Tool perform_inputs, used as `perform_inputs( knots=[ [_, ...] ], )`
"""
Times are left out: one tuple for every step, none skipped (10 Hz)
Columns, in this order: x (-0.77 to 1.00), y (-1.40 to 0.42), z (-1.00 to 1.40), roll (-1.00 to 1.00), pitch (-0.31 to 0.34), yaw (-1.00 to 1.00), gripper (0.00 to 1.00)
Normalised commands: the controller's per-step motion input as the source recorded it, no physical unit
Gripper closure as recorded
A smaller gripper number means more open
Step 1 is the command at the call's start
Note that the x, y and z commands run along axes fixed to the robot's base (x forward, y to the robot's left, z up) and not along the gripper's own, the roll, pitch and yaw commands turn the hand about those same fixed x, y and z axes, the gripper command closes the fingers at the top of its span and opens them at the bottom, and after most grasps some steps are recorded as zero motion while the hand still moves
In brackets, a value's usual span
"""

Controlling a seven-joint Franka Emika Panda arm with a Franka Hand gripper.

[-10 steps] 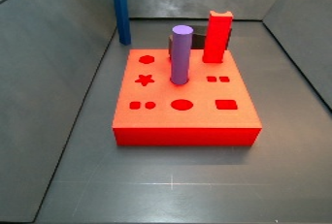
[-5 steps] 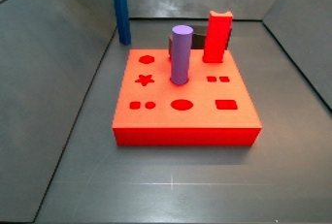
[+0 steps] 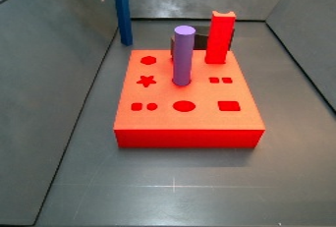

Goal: Pick up the rectangle object. Move up. Move to above the board. Insert the rectangle object.
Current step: Pick up the rectangle object.

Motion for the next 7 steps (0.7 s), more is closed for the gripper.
perform_inputs(
  knots=[
    [0.0,0.0,-0.28,0.0,-0.04,0.13,0.0],
    [-0.13,0.0,-0.09,0.0,-0.033,0.0,0.0],
    [-0.02,0.0,0.0,0.0,-0.047,0.0,0.0],
    [0.0,0.0,0.0,0.0,0.0,0.0,0.0],
    [0.0,0.0,0.0,0.0,0.0,0.0,1.0],
    [0.0,0.0,0.0,0.0,0.0,0.0,1.0],
    [0.0,0.0,0.0,0.0,0.0,0.0,1.0]
  ],
)
